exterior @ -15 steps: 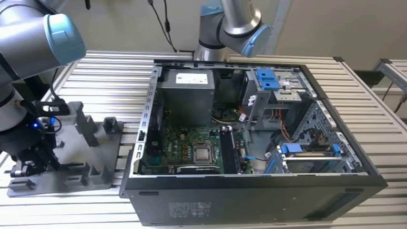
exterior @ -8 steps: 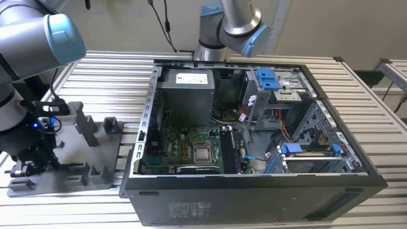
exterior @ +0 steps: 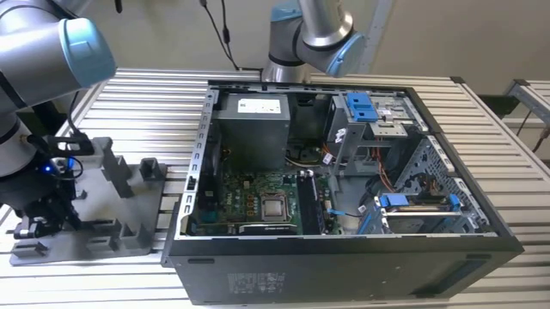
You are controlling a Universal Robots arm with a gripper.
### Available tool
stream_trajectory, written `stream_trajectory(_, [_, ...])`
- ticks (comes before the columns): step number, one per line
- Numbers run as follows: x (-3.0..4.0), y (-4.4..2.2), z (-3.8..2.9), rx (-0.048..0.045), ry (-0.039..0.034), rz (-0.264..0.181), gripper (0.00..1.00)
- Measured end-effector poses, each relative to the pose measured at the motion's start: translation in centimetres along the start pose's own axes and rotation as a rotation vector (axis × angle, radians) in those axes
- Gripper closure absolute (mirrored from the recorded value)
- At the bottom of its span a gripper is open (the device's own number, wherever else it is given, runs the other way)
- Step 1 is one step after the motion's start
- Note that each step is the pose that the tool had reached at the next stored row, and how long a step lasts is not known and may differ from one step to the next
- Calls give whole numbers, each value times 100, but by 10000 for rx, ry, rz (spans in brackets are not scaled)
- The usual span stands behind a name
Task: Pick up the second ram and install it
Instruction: 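Pick up the second ram and move it above second insertion slot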
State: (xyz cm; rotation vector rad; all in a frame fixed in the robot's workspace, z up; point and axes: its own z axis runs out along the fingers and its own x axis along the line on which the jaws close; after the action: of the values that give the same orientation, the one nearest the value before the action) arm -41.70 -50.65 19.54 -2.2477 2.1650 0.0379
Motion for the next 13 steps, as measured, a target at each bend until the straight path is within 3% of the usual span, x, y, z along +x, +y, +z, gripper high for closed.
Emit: stream_trajectory(13, [-6,0,-180,0,-1,0,86])
